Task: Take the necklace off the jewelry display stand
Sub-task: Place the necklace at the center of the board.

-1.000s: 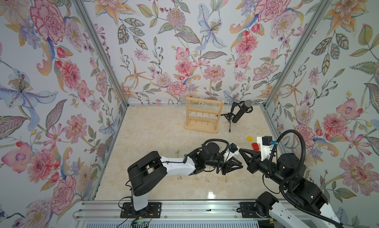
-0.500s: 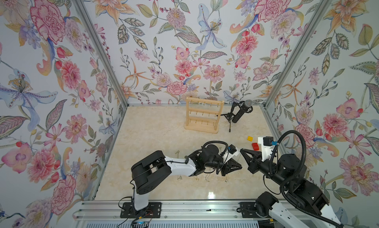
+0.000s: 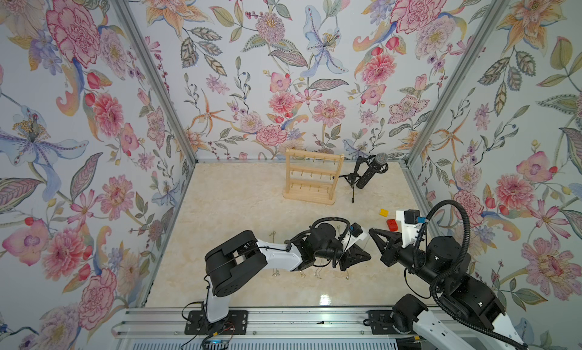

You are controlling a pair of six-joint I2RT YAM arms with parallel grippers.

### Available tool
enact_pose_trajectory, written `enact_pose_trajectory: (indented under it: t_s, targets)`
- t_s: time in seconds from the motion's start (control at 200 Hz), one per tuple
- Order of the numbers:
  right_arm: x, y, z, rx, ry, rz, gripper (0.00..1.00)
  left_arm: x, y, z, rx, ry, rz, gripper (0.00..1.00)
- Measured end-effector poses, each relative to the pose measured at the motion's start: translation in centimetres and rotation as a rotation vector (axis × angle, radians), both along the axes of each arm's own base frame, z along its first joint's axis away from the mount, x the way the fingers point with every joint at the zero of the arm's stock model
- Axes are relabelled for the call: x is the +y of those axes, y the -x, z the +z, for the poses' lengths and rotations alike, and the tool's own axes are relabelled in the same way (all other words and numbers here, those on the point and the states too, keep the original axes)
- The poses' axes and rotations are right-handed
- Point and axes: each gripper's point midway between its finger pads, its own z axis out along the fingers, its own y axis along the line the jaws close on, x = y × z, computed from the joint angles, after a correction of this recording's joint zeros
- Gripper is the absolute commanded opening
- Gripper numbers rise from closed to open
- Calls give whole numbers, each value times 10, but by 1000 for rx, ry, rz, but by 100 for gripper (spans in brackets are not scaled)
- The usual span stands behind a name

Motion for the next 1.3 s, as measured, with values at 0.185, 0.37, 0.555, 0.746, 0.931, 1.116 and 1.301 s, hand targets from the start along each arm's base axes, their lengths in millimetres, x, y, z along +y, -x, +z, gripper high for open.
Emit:
enact_pose_trajectory:
  t_s: [0.185,0.37,0.555,0.746,0.931,1.116,1.301]
  targets:
    - [0,0,-1,5,4,-1,0,0,0,-3,5,-5,0,4]
    - [-2,-1,-2,5,5,-10,0,1,0,-3,9,1,3,0]
    - [-3,-3,-5,14,15,-21,0,4,1,-6,20,9,13,0]
    - [-7,-4,-9,32,21,-47,0,8,-2,-10,29,16,49,0]
    - [-13,-8,-19,54,7,-96,0,7,-5,-11,42,15,81,0]
    - [-23,-13,-38,93,0,-173,0,-7,8,-20,64,-8,54,0]
    - [-30,-17,-49,116,-6,-230,0,-26,23,-30,96,-57,23,0]
